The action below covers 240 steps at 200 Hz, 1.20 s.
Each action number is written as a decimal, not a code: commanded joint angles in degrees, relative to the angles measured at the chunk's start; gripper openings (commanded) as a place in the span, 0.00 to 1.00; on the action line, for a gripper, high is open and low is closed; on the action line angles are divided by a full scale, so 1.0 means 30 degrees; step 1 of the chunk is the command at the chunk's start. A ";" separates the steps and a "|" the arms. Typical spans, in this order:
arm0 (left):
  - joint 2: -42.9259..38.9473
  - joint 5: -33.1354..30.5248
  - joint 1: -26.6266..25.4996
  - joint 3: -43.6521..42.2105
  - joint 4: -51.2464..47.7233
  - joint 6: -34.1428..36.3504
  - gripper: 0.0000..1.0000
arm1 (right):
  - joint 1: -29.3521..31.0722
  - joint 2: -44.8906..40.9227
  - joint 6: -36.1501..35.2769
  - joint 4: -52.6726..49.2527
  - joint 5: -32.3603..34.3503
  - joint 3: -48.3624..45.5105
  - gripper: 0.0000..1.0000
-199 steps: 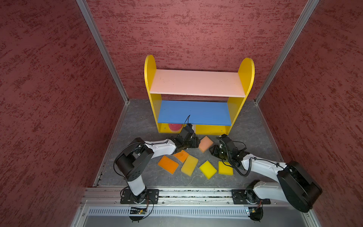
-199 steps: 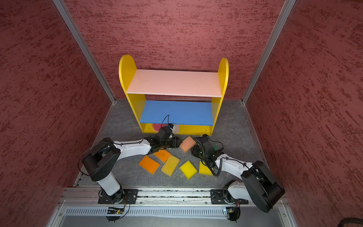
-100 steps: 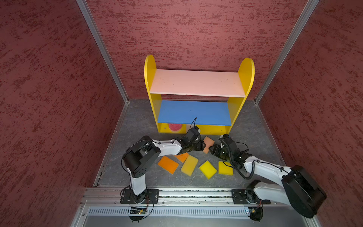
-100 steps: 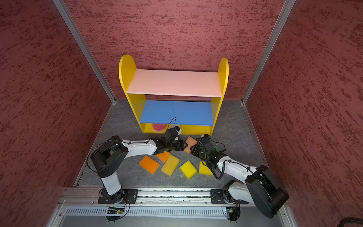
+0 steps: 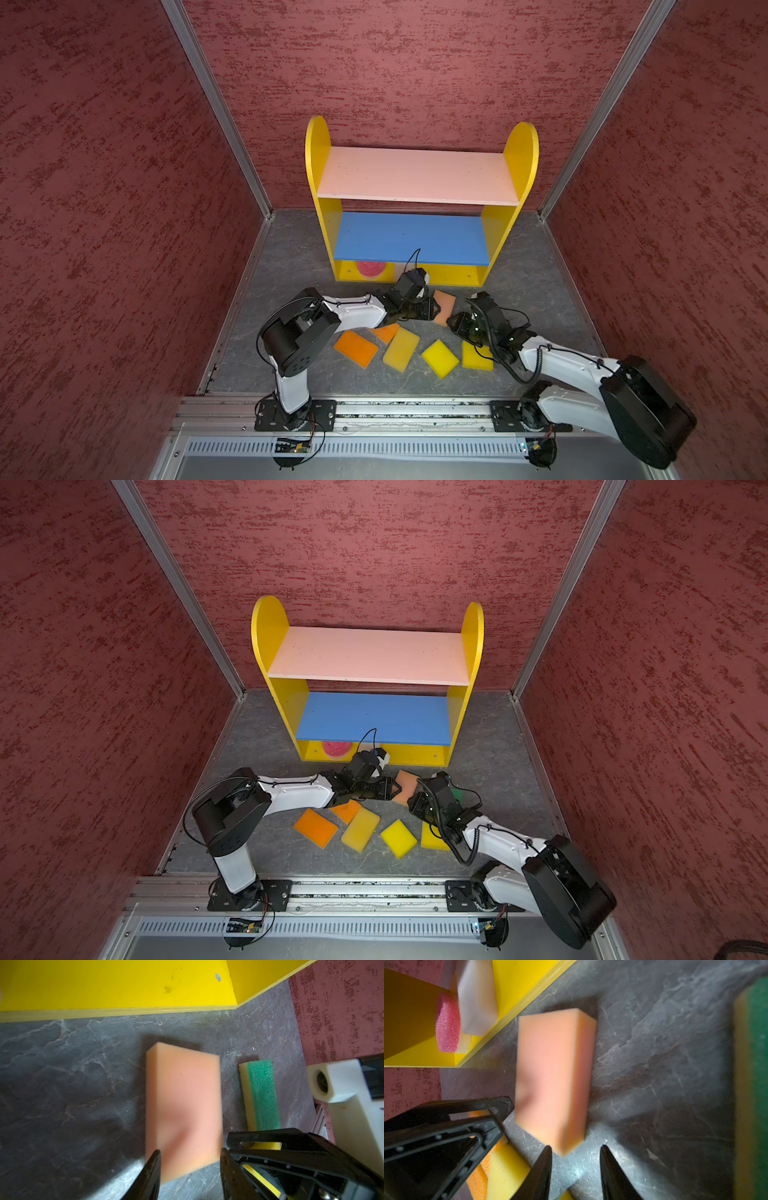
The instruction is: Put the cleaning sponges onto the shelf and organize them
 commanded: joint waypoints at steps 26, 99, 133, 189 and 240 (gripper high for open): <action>-0.2713 -0.0970 0.0467 -0.1663 0.1170 -0.0555 0.46 | 0.0062 0.1071 0.0206 0.0992 0.0866 0.0717 0.30; -0.6947 -0.3980 0.0778 -0.4165 -0.0273 -0.0269 0.50 | 0.0063 0.2542 -0.0676 0.0721 0.1408 0.2061 0.11; -0.7580 -0.4258 0.1124 -0.4643 -0.0737 -0.0323 0.50 | 0.0035 0.1577 -0.1857 -0.2233 0.3230 0.3021 0.08; -0.8474 -0.4697 0.1188 -0.5161 -0.0932 -0.0478 0.50 | -0.0003 0.0558 -0.2148 -0.3876 0.3834 0.3675 0.31; -0.9938 -0.6059 0.1366 -0.5738 -0.1505 -0.0607 0.51 | 0.0377 0.2555 -0.1997 -0.2020 0.3059 0.4039 0.35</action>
